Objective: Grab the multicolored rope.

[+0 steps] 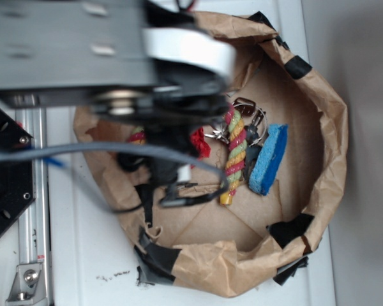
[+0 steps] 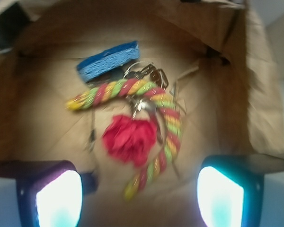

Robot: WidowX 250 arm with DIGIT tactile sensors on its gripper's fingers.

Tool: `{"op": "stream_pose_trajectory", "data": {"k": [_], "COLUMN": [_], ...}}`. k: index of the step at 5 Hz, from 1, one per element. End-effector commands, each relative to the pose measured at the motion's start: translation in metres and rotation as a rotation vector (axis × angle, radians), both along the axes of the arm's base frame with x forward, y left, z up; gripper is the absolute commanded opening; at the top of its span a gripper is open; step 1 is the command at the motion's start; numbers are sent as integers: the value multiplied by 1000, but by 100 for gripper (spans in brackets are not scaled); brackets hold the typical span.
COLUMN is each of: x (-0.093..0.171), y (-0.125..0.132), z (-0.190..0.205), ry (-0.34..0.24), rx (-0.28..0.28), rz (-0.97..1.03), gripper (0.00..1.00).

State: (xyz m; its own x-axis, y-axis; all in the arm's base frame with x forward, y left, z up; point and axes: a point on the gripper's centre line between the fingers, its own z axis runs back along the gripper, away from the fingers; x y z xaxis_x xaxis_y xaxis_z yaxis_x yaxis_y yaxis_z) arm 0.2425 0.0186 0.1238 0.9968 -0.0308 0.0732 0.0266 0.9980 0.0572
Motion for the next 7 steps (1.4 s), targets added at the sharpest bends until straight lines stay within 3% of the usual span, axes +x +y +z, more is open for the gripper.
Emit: {"op": "stream_pose_trajectory", "data": {"k": [1, 3, 4, 5, 6, 7], "x": [18, 41, 47, 47, 40, 29], "y": [23, 48, 38, 21, 5, -8], "z": [-51, -65, -80, -101, -106, -103], "ry": [59, 62, 70, 114, 136, 145], "rx": [30, -33, -62, -79, -151, -91], "rz": [-256, -242, -250, -327, -449, -559], "gripper": [100, 100, 100, 100, 100, 100]}}
